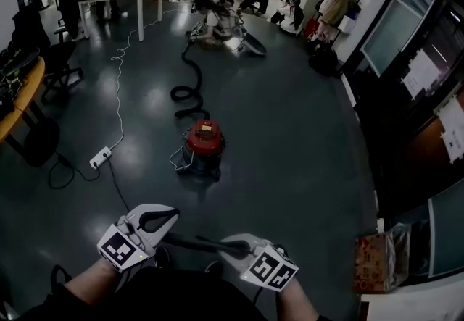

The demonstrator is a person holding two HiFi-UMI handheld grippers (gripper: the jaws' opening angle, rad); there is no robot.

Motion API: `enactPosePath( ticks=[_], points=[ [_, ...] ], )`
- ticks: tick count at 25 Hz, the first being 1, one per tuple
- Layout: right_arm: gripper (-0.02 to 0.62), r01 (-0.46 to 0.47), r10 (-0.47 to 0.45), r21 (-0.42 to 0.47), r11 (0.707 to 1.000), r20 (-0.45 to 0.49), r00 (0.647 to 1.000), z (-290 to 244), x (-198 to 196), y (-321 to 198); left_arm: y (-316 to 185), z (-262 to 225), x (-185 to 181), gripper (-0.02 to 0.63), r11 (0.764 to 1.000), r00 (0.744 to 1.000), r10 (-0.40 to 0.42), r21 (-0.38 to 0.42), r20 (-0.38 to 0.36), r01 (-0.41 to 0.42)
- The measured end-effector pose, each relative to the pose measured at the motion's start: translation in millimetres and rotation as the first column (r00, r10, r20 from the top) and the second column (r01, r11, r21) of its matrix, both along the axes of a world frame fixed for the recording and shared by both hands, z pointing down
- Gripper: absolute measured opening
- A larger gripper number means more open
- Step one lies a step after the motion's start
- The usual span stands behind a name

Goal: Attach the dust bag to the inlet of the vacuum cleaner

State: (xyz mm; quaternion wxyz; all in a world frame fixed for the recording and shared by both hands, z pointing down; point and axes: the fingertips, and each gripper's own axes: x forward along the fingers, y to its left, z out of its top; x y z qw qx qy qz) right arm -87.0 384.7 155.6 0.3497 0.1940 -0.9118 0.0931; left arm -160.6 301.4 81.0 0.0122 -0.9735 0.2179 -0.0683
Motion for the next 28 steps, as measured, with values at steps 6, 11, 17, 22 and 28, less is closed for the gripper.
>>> enactPosePath(
  ticks=[6,11,17,22,28],
  points=[
    [0.028,0.035,-0.035,0.01,0.999,0.006,0.999,0.2,15.7,0.2,1.2,-2.5,16.3,0.002,1.0,1.0,-0.018,0.005,0.025,0.018],
    [0.028,0.056,-0.056,0.018,0.998,0.019,0.998,-1.1,40.4,1.6,3.9,-2.5,40.1,0.002,0.999,0.998,-0.05,0.005,0.041,0.05],
    [0.026,0.089,-0.089,0.029,0.996,0.006,0.996,6.5,69.9,1.4,2.4,-5.7,66.2,0.002,0.995,0.994,-0.093,0.033,0.062,0.091],
    [0.026,0.087,-0.087,0.029,0.996,-0.003,0.996,9.8,93.6,0.5,-2.3,-1.6,84.2,0.002,0.993,0.991,-0.116,0.022,0.065,0.115],
    [0.028,0.061,-0.06,0.026,0.998,-0.017,0.998,13.5,104.0,-14.2,-22.1,7.9,92.1,0.002,0.995,0.994,-0.1,-0.009,0.035,0.1]
  ],
)
